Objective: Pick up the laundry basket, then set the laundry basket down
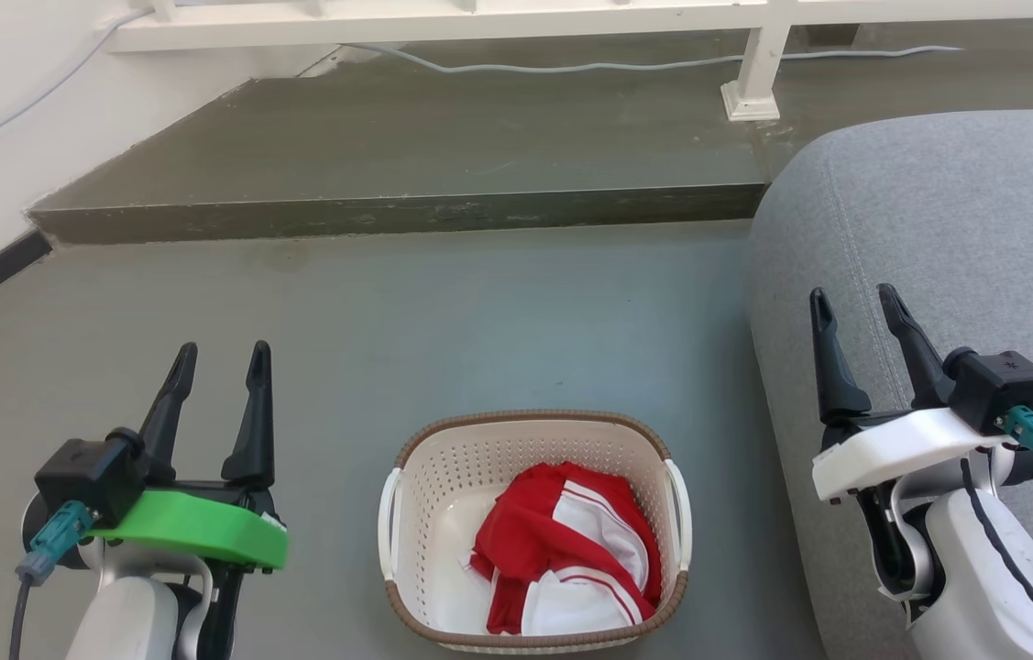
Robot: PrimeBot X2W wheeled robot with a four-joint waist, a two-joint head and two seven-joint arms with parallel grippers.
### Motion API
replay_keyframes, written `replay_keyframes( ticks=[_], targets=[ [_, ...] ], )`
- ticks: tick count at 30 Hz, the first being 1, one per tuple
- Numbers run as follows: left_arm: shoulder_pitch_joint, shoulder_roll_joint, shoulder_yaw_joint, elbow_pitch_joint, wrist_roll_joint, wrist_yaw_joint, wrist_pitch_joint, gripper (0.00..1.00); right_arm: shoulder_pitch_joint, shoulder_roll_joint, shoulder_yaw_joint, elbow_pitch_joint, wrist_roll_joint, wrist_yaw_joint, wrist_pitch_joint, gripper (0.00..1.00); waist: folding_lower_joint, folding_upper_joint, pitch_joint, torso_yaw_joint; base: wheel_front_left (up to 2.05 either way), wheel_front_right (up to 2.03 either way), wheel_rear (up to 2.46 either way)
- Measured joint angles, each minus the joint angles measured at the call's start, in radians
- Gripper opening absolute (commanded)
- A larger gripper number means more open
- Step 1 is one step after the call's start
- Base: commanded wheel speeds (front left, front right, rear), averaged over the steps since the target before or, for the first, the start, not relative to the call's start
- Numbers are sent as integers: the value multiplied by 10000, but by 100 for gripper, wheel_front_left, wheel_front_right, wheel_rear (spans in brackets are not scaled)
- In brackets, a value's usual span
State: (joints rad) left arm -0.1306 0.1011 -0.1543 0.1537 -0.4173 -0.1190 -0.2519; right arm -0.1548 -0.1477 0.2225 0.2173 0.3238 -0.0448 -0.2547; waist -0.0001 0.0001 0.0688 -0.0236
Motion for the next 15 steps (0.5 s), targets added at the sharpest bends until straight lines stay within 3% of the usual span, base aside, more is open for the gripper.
replay_keyframes(
  ticks=[15],
  targets=[
    [130, -171, 138, -6, 107, -42, 0, 100, 52, 182, -226, -8, -261, 184, 0, 100, 0, 0, -5, -53, 0, 0, 0]
  ],
)
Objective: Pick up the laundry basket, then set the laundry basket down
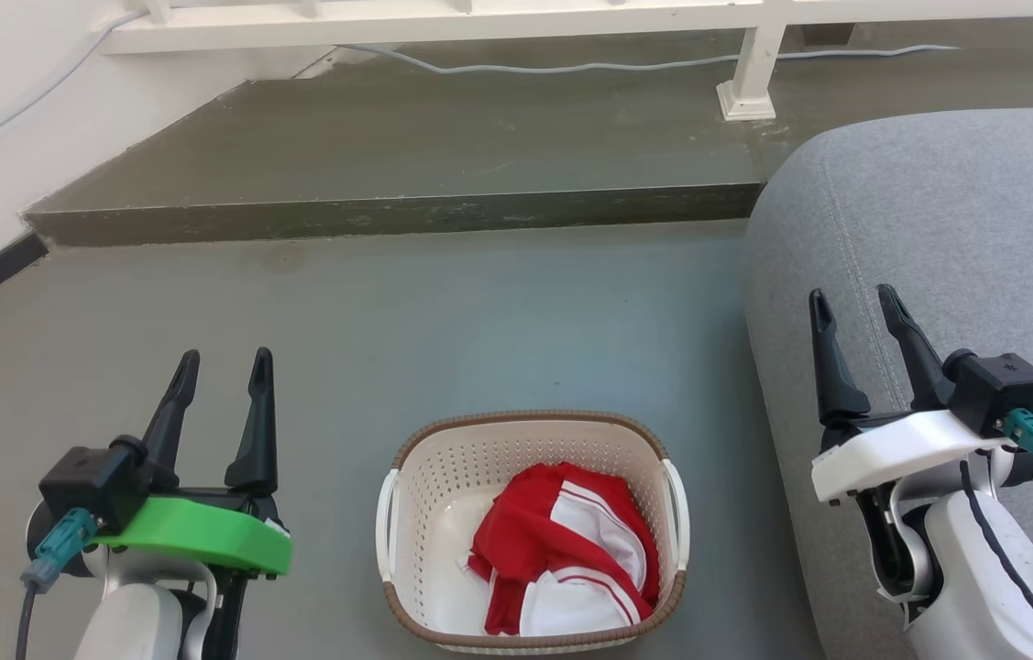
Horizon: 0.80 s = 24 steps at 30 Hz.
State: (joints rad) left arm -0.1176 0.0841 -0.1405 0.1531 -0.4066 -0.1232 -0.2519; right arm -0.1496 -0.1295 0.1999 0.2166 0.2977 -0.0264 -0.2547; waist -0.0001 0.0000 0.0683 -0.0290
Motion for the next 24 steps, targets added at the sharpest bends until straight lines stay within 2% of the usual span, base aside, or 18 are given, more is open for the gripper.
replay_keyframes(
  ticks=[4, 5, 10, 16, 24],
  targets=[
    [24, -33, 38, -15, 67, 0, 0, 100, 1, 13, -65, -2, -21, 81, 0, 100, 0, 0, 17, -16, 0, 0, 0],
    [37, -36, 40, -19, 67, -2, 0, 0, 2, 19, -84, -4, -36, 84, 0, 0, 0, 0, 24, -20, 0, 0, 0],
    [309, -146, -25, 506, 52, 2, 21, 0, 400, 155, 21, 497, -2, 75, 4, 0, 0, 0, 26, -23, 0, 0, 0],
    [406, -169, -33, 575, -309, 2, 54, 0, 549, 240, -63, 541, 384, 88, 94, 0, 0, 0, -5, -12, 0, 0, 0],
    [407, -234, 77, 573, -1526, 2, 328, 0, 549, 290, -357, 545, 1582, 190, 391, 0, 0, 0, -69, 20, 0, 0, 0]
  ],
)
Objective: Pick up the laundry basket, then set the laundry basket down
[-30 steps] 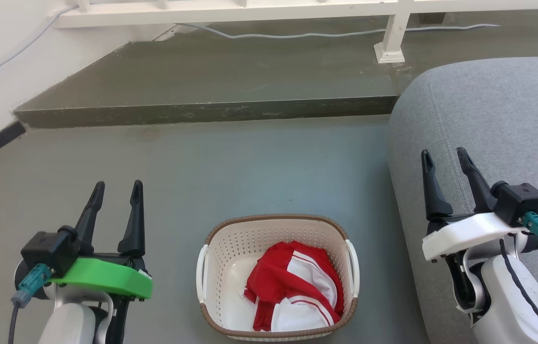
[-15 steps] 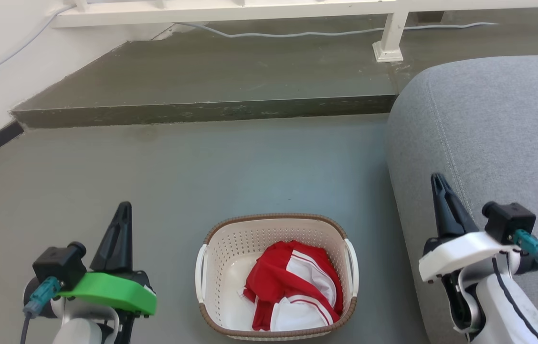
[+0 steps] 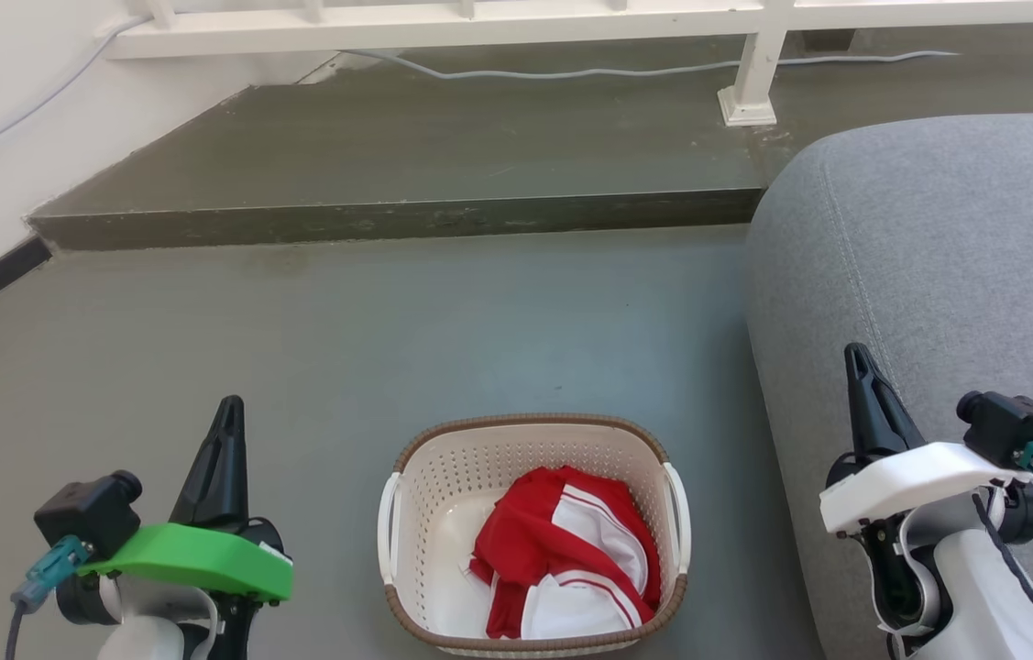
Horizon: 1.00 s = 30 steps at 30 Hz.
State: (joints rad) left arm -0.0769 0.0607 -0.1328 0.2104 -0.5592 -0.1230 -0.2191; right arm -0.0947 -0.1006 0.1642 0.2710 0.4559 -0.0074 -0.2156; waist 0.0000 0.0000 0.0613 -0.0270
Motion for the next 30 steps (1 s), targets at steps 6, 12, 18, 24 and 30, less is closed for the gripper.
replay_keyframes(
  ticks=[6, 12, 18, 24, 30],
  targets=[
    [0, -35, 88, 4, -679, 0, 221, 0, 0, 46, -173, -2, 945, 96, 232, 0, 0, 0, -41, 19, 0, 0, 0],
    [0, -56, 251, 15, -1427, 0, 431, 0, 0, 61, -366, -2, 1661, 190, 462, 0, 0, 0, -81, 36, 0, 0, 0],
    [0, -56, 355, 36, -2192, 0, 616, 0, 0, 82, -596, -2, 2405, 280, 690, 0, 0, 0, -120, 54, 0, 0, 0],
    [0, -56, 449, 71, -2934, 0, 861, 0, 0, 115, -780, 0, 3168, 339, 909, 0, 0, 0, -161, 72, 0, 0, 0],
    [0, -54, 612, 98, -3638, 0, 1053, 0, 0, 153, -980, 2, 3962, 426, 1124, 0, 0, 0, -201, 90, 0, 0, 0]
  ],
)
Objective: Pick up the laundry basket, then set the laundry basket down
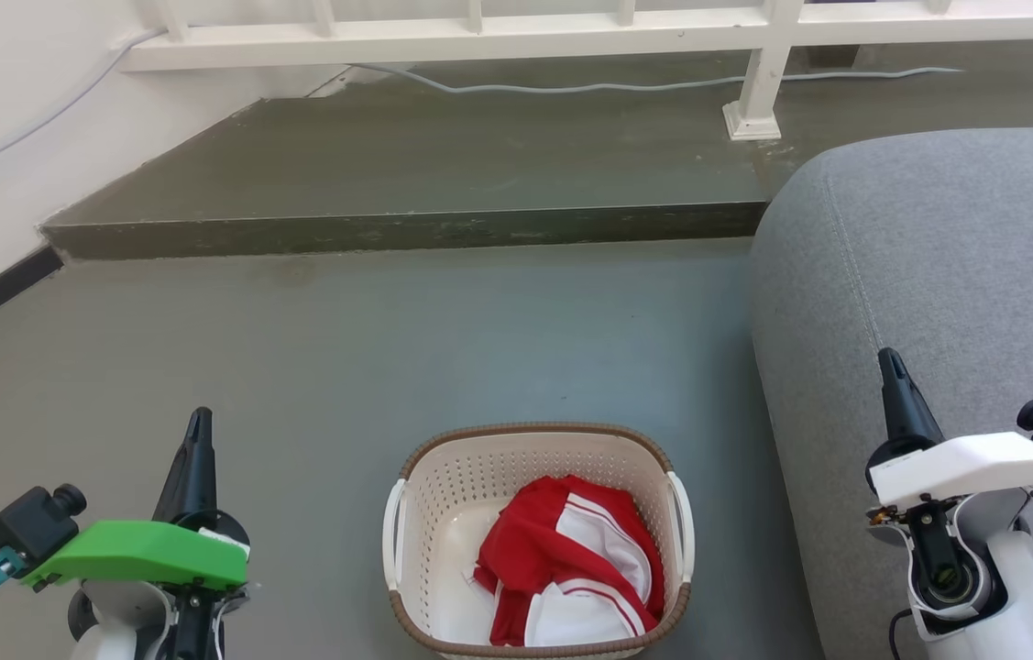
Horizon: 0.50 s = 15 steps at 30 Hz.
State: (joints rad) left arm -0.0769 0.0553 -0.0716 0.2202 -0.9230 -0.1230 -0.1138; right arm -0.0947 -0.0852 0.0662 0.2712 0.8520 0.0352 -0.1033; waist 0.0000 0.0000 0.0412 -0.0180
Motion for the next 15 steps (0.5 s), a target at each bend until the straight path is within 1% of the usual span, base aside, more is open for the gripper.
replay_keyframes(
  ticks=[7, 9, 15],
  targets=[
    [0, 2, 105, 54, -955, 0, 270, 0, 1, 107, -282, 10, 993, 92, 301, 0, 0, 0, -54, 25, 0, 0, 0],
    [0, 2, 134, 77, -1229, 0, 353, 0, 1, 123, -336, 15, 1279, 167, 382, 0, 0, 0, -67, 30, 0, 0, 0],
    [0, 2, 295, 182, -1914, 0, 516, 0, 2, 165, -560, 25, 2036, 221, 577, 0, 0, 0, -108, 49, 0, 0, 0]
  ],
)
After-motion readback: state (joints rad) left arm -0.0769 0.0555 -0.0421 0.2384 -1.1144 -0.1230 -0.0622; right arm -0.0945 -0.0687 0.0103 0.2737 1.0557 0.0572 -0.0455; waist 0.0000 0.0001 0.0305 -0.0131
